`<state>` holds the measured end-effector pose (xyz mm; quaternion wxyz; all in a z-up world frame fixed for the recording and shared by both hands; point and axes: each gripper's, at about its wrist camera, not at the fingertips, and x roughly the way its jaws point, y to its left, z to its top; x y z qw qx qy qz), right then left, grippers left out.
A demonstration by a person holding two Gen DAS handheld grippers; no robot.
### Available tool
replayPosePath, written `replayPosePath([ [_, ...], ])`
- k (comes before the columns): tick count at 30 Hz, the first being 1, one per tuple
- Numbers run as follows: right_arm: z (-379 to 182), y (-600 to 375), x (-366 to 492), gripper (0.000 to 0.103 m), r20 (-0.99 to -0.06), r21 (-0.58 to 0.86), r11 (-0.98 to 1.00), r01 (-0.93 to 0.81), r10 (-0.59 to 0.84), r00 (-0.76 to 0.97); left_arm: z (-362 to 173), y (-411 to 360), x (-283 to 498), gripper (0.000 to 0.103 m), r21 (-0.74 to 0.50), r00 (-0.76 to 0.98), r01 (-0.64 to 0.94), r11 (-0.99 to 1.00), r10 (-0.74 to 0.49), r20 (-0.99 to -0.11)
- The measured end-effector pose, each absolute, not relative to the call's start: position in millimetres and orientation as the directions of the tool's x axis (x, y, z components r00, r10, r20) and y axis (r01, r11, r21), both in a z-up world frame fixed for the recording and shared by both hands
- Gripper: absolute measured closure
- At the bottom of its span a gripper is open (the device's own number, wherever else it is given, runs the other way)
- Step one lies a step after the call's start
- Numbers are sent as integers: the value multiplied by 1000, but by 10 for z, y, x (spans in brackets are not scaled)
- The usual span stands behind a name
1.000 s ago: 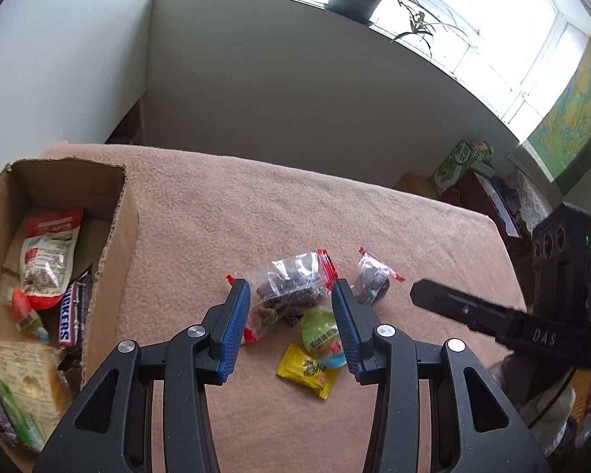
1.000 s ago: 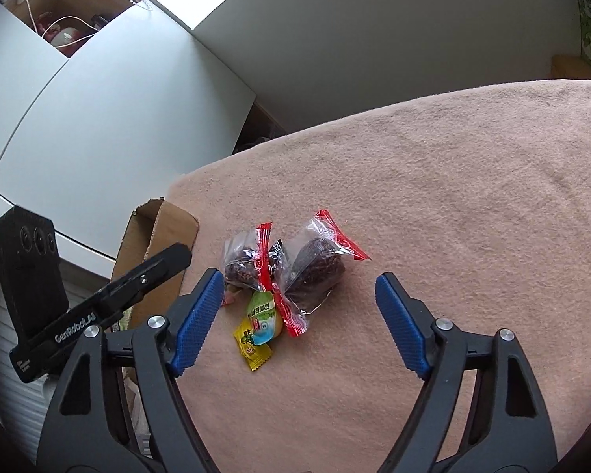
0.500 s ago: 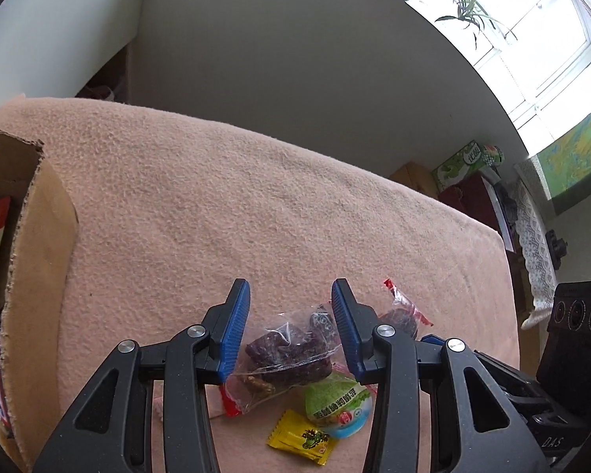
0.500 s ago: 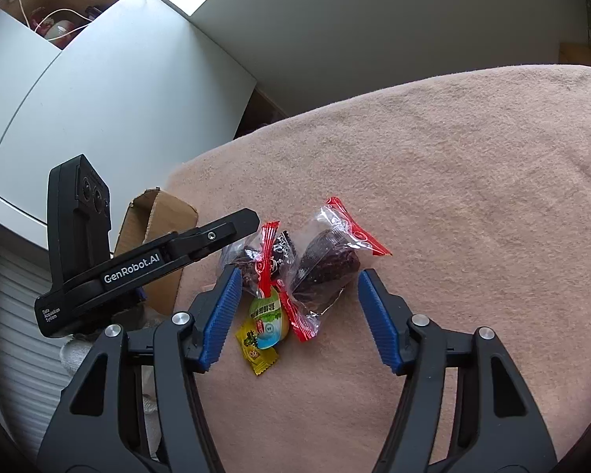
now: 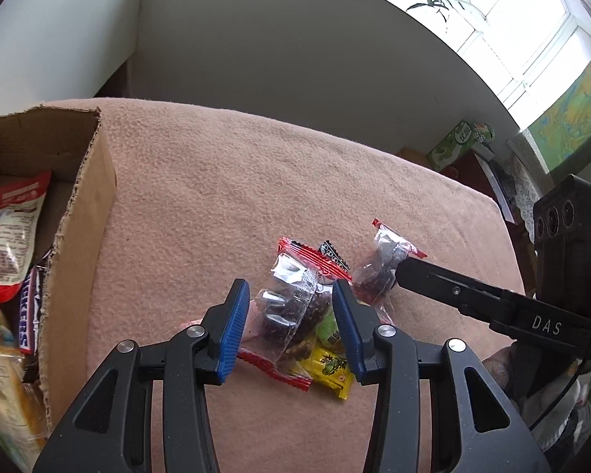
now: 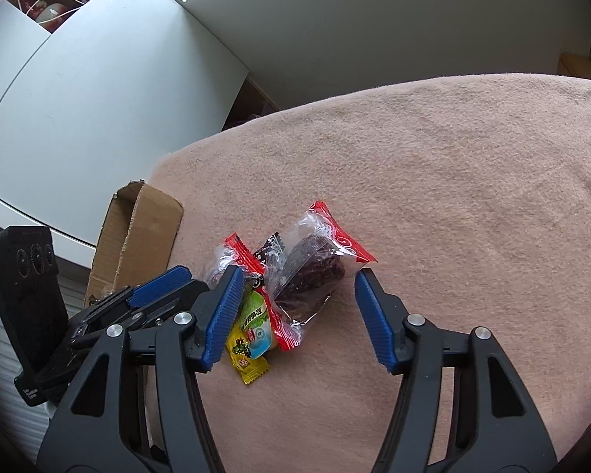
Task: Organize snacks
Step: 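Grasp a bag of dried fruit with the left tool while the right tool grasps the other bag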
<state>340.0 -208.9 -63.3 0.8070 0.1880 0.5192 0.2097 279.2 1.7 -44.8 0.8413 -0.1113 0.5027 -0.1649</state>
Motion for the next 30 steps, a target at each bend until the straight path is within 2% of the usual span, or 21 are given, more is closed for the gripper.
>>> replayPosePath([
  [1,-647,-2045,3416,41,-765,516,845,-139,527,371,-429,18,2766,50,-335,449,174,926,-377,-810],
  [3,-671,-2050,3422,41,-767,524,842,-129,532,359,-406,-64,2744,45,-290,464,190,938,-346,-816],
  [11,-756,-2067,3406,41,-774,538,835,-111,542,326,-475,-104,2676,45,-201,471,218,955,-283,-836],
  [15,-768,-2012,3431,41,-773,538,835,-120,545,326,-527,-137,2701,45,-220,460,206,954,-293,-838],
  [17,-780,-1999,3438,48,-770,544,831,-118,550,325,-542,-165,2710,47,-216,460,205,955,-289,-840],
  [18,-787,-1996,3437,52,-768,548,827,-122,556,319,-549,-168,2710,52,-215,459,205,955,-288,-840],
  [19,-798,-1994,3435,60,-764,556,821,-126,565,311,-558,-162,2706,62,-216,455,205,955,-288,-842],
  [20,-811,-1996,3429,63,-759,565,815,-129,575,304,-571,-170,2708,61,-218,454,202,955,-288,-843],
  [30,-698,-2141,3237,69,-737,563,813,-151,576,354,-523,-67,2526,67,-251,505,135,958,-285,-815],
])
